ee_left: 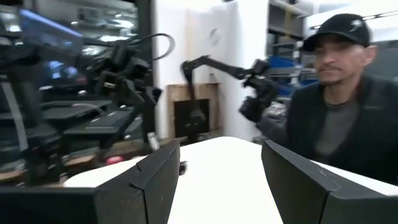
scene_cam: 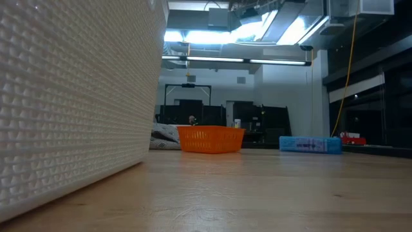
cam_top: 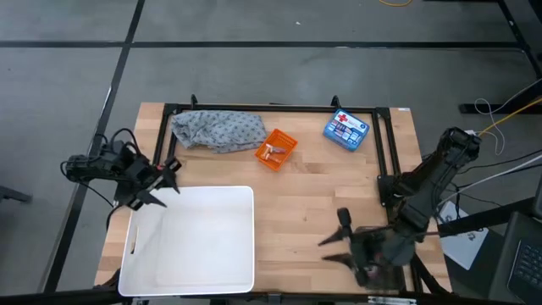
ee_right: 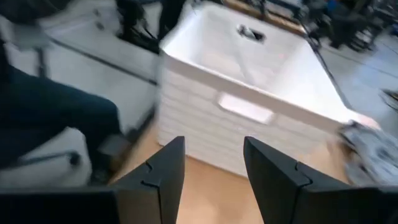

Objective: Pick & place medical supplies in basket/bin
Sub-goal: Put the gray patient gown into the white bin

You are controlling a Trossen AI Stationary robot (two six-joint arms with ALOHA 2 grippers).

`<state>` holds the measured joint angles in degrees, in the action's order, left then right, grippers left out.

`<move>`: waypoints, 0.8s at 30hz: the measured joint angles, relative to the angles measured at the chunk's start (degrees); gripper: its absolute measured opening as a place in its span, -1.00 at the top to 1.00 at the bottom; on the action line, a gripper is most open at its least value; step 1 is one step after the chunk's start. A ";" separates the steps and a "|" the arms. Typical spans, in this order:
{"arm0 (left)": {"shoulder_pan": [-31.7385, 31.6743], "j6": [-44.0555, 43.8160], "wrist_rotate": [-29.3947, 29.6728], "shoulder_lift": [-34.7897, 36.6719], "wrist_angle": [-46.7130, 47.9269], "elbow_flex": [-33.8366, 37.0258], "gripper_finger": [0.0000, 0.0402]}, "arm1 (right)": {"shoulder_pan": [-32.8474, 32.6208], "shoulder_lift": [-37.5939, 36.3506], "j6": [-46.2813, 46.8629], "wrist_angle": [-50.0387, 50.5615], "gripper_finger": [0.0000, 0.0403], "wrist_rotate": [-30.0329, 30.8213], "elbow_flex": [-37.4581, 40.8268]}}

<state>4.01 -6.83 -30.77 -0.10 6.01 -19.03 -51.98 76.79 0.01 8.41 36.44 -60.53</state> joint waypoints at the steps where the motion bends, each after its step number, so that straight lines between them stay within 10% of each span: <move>1: 0.00 0.44 1.19 0.00 0.15 0.00 -0.12 | 1.16 0.00 -0.04 1.08 0.18 0.01 0.00; 14: 0.00 0.32 12.41 -1.86 -1.25 -5.65 -0.12 | 20.54 -1.55 -5.02 -0.08 0.18 0.17 0.01; 24: 0.00 16.38 19.25 -1.95 3.90 -11.28 -0.12 | 26.21 -1.57 -19.94 -6.49 0.18 0.61 0.00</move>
<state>4.01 9.54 -11.52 -2.04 9.91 -30.31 -25.77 75.22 -19.93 1.92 37.05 -60.53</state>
